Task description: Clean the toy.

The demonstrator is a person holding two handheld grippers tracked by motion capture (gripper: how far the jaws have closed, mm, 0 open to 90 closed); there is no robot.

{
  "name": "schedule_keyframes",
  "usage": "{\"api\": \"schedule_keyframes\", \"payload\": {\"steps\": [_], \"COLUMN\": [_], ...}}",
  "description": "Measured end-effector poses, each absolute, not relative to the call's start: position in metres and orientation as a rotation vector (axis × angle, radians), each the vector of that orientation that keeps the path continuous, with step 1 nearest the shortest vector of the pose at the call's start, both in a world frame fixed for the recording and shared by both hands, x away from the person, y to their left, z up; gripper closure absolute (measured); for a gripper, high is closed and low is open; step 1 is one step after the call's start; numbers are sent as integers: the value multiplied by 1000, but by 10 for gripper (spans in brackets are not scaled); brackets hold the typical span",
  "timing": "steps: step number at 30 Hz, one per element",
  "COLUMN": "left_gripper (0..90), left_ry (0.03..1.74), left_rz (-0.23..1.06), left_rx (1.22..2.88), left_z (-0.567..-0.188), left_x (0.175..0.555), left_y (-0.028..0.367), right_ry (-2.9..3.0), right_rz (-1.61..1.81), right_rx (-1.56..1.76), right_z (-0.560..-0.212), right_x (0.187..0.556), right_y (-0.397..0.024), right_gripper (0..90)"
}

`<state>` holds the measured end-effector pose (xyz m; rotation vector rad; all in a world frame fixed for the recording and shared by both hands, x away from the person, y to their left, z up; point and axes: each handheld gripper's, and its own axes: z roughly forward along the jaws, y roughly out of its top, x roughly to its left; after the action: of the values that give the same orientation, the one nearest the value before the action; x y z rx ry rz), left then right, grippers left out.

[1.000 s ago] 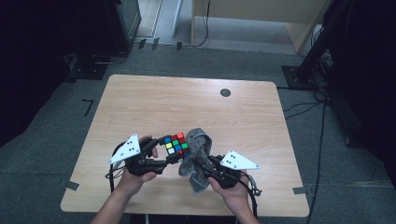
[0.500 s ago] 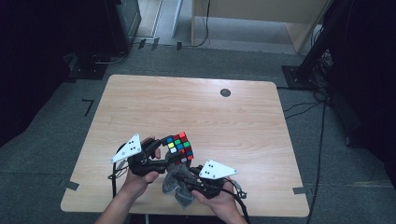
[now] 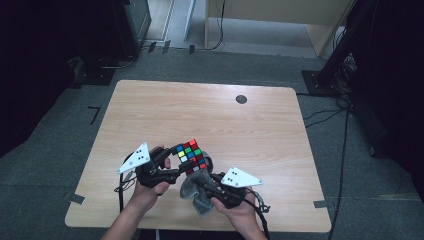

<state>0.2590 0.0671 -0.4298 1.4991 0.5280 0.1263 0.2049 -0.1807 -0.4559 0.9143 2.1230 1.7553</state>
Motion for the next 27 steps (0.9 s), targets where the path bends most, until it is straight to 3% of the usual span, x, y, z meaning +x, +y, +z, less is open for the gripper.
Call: {"api": "schedule_keyframes", "payload": {"steps": [5, 12, 20, 27], "left_gripper": [338, 341, 340, 340], "left_ry": [537, 540, 540, 587], "left_rz": [142, 141, 175, 186], "left_rx": [1506, 1499, 1534, 1521], "left_z": [-430, -431, -432, -432], "left_x": [260, 259, 257, 262], "left_y": [68, 66, 63, 71], "right_ry": [2163, 1983, 2146, 1988], "right_rz": [1743, 1771, 1711, 1590], "right_rx": [907, 1062, 960, 1185], "right_z": [-459, -454, -460, -467], "right_x": [204, 210, 208, 228], "right_y": [-175, -200, -180, -219], "right_gripper": [712, 719, 704, 702]}}
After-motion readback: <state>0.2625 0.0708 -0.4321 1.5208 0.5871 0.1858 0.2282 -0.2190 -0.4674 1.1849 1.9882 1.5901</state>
